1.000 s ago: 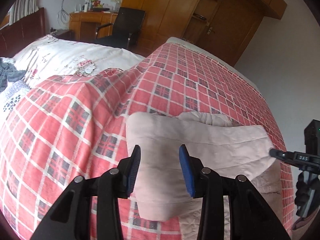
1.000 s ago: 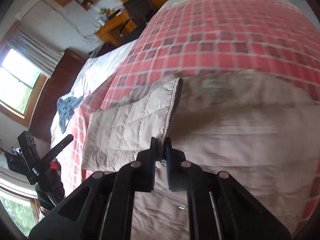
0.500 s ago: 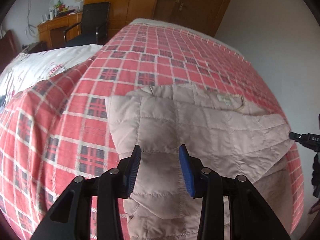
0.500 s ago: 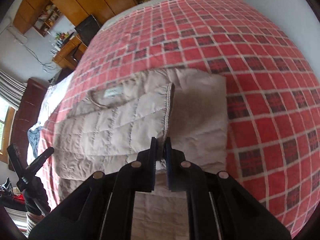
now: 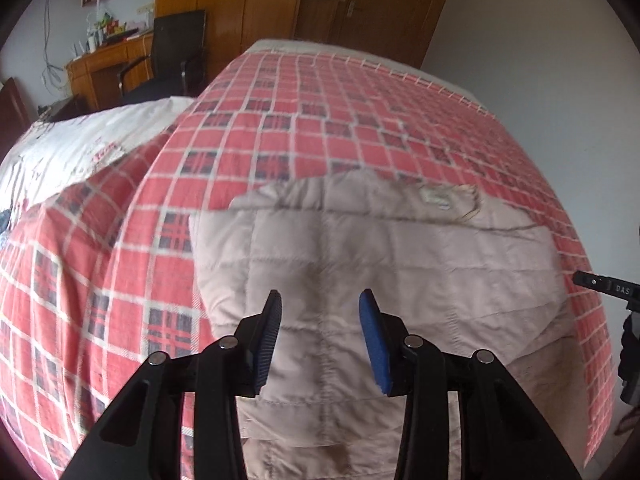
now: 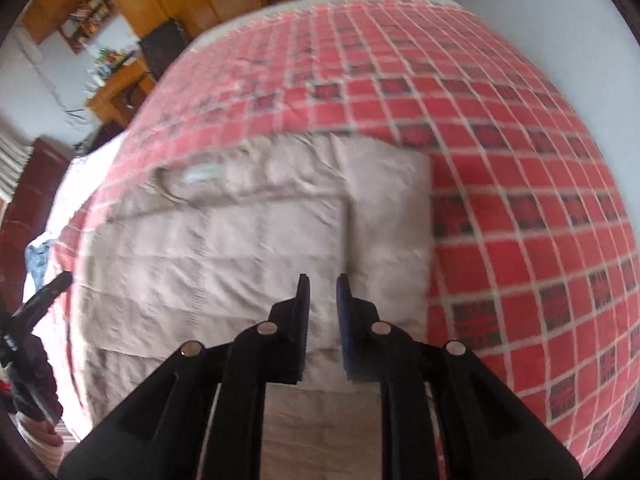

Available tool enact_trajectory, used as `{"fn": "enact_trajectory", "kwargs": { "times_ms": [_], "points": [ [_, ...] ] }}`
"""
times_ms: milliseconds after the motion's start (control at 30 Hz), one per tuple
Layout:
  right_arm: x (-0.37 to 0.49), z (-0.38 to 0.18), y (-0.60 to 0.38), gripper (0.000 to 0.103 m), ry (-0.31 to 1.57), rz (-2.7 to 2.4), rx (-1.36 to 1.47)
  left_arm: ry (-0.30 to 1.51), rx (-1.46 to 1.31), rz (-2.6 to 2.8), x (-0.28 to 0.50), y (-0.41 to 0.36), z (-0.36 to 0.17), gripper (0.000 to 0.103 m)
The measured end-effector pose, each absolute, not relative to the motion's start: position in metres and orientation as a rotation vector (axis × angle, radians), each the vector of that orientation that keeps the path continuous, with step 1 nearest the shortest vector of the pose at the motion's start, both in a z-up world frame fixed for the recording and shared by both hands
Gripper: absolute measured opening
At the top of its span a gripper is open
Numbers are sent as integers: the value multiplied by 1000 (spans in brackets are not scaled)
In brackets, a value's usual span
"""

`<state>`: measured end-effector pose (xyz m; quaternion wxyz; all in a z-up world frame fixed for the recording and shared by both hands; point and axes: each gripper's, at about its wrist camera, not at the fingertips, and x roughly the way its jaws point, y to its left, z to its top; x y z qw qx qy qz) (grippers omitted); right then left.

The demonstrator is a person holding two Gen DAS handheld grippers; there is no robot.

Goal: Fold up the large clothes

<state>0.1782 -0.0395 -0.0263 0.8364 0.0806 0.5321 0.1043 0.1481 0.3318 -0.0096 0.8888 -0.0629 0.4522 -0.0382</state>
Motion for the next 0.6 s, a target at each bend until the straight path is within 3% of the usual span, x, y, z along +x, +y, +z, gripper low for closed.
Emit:
{"fn": "enact_trajectory", "kwargs": {
  "times_ms": [367, 600],
  "points": [
    [191, -95, -18, 13, 1284, 249, 194, 1059, -64, -77, 163, 311, -62, 41],
    [195, -88, -23, 16, 1293, 242, 221, 1053, -149, -74, 165, 318, -49, 39]
  ]
}}
